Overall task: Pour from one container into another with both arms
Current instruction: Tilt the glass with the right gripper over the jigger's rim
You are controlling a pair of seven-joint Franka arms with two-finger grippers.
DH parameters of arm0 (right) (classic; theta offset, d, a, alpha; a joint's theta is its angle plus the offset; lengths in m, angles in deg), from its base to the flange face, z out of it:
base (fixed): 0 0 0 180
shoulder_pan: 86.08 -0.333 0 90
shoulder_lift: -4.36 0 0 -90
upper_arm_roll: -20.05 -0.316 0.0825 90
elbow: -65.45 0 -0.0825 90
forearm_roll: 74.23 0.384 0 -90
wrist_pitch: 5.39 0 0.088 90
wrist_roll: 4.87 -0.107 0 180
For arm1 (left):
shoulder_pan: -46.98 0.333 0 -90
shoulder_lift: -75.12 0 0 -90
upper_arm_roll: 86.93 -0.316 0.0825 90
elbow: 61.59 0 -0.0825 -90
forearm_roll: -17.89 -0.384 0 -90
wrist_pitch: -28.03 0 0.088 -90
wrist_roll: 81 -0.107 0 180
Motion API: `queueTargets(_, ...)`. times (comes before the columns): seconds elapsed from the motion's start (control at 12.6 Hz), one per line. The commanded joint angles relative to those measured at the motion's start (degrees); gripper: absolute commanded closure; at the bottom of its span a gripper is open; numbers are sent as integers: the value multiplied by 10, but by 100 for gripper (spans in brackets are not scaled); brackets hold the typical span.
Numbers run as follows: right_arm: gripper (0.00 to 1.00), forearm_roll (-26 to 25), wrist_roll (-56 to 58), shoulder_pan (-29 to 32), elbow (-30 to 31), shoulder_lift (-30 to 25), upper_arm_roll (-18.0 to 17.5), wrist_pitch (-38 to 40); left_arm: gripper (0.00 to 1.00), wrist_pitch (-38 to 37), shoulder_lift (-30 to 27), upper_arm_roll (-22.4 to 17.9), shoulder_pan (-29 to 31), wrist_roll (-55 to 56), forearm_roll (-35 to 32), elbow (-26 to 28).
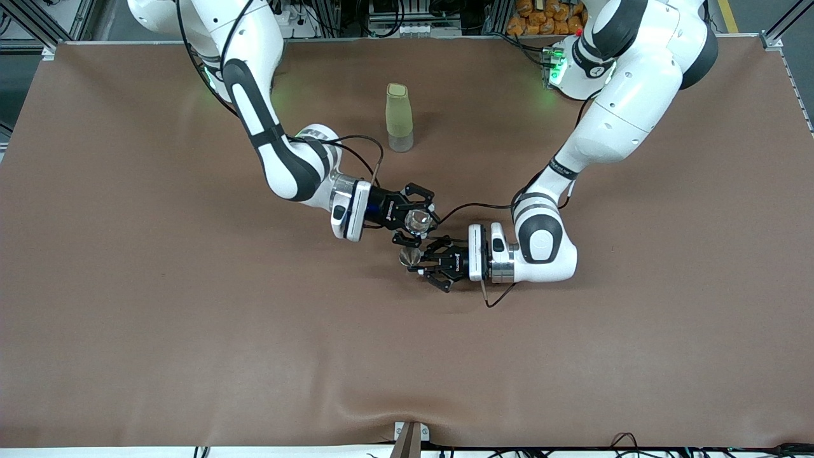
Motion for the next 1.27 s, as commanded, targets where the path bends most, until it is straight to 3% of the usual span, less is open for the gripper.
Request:
queueTargets(0.0, 100, 18, -29, -3, -11, 0, -5, -27, 100, 5, -11, -1, 0, -16, 20, 11)
queueTargets(1.19, 100, 18, -230, -3, -11, 0, -13, -27, 100, -19, -13, -2, 12, -35, 18, 35)
